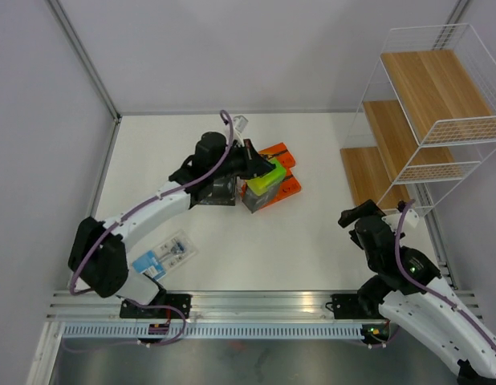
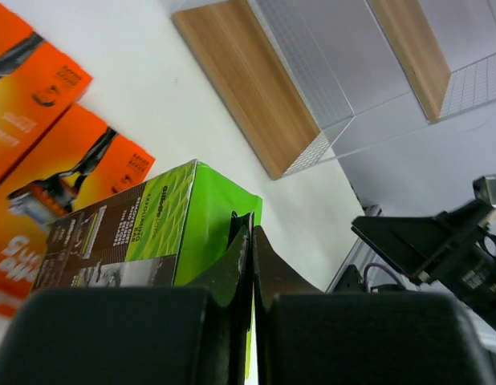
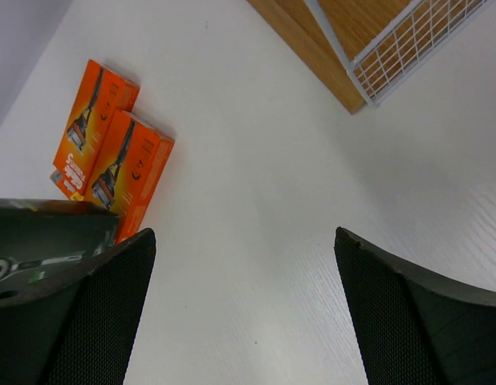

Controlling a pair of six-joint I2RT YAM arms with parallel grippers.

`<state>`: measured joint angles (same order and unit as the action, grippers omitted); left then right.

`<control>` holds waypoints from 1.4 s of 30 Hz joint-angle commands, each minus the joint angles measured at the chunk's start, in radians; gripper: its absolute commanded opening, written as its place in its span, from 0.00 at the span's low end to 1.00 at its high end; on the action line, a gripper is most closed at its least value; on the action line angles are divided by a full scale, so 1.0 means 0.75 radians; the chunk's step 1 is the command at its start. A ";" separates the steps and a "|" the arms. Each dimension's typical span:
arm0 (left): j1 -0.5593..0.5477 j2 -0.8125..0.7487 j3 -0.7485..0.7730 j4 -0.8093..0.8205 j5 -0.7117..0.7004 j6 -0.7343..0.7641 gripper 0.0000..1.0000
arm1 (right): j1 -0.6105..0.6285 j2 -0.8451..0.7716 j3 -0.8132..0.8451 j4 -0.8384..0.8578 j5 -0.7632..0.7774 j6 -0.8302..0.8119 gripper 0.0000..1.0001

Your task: Place and organize the shaving razors onto the shelf

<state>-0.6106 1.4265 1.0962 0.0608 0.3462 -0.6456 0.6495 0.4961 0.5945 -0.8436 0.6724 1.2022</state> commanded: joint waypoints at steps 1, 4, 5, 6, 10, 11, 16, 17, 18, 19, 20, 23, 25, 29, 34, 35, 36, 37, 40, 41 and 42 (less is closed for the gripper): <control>-0.080 0.128 0.174 0.303 -0.012 -0.111 0.02 | -0.003 -0.084 0.046 -0.076 0.089 -0.067 0.98; -0.135 0.296 0.307 0.352 -0.046 -0.176 0.02 | 0.001 -0.162 0.052 -0.015 0.069 -0.185 0.98; -0.157 0.335 0.342 0.381 -0.069 -0.194 0.02 | -0.003 -0.201 0.054 0.008 0.063 -0.210 0.98; -0.168 0.417 0.409 0.399 -0.075 -0.231 0.02 | -0.001 -0.217 0.062 0.012 0.063 -0.224 0.98; -0.219 0.601 0.579 0.467 -0.116 -0.315 0.02 | -0.003 -0.293 0.085 -0.012 0.095 -0.263 0.98; -0.241 0.634 0.616 0.473 -0.132 -0.323 0.02 | -0.003 -0.318 0.087 -0.018 0.102 -0.277 0.98; -0.282 0.893 0.894 0.530 -0.122 -0.401 0.02 | -0.001 -0.357 0.119 -0.039 0.100 -0.316 0.98; -0.286 0.934 0.923 0.553 -0.120 -0.429 0.02 | -0.003 -0.361 0.126 -0.045 0.096 -0.321 0.98; -0.288 0.967 0.980 0.587 -0.124 -0.497 0.02 | -0.003 -0.361 0.136 -0.045 0.091 -0.339 0.98; -0.288 1.000 1.007 0.600 -0.126 -0.530 0.02 | -0.003 -0.361 0.142 -0.055 0.089 -0.349 0.98; -0.292 1.061 1.054 0.606 -0.128 -0.558 0.02 | -0.001 -0.363 0.144 -0.063 0.089 -0.349 0.98; -0.305 1.145 1.109 0.635 -0.140 -0.659 0.02 | -0.003 -0.389 0.144 -0.080 0.106 -0.317 0.98; -0.313 1.176 1.160 0.645 -0.149 -0.689 0.02 | -0.003 -0.416 0.136 -0.070 0.102 -0.306 0.98; -0.333 1.241 1.271 0.665 -0.192 -0.736 0.02 | -0.001 -0.481 0.138 -0.066 0.100 -0.327 0.98; -0.333 1.352 1.363 0.714 -0.249 -0.853 0.02 | -0.001 -0.520 0.117 -0.045 0.089 -0.347 0.98; -0.333 1.370 1.401 0.729 -0.255 -0.900 0.02 | -0.003 -0.518 0.122 -0.053 0.089 -0.343 0.98; -0.333 1.417 1.420 0.735 -0.267 -0.926 0.02 | -0.003 -0.518 0.132 -0.061 0.089 -0.339 0.98; -0.333 1.436 1.441 0.743 -0.271 -0.951 0.02 | -0.001 -0.520 0.136 -0.065 0.089 -0.339 0.98; -0.339 1.497 1.476 0.766 -0.320 -1.043 0.02 | -0.001 -0.533 0.140 -0.072 0.096 -0.331 0.98; -0.342 1.509 1.471 0.774 -0.333 -1.084 0.02 | -0.003 -0.535 0.134 -0.072 0.098 -0.331 0.98; -0.344 1.522 1.471 0.794 -0.349 -1.109 0.02 | -0.001 -0.537 0.130 -0.066 0.098 -0.333 0.98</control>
<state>-0.8597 2.5446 2.1414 0.5133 0.1501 -1.3220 0.6483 0.1093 0.6743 -0.8852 0.7315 0.9676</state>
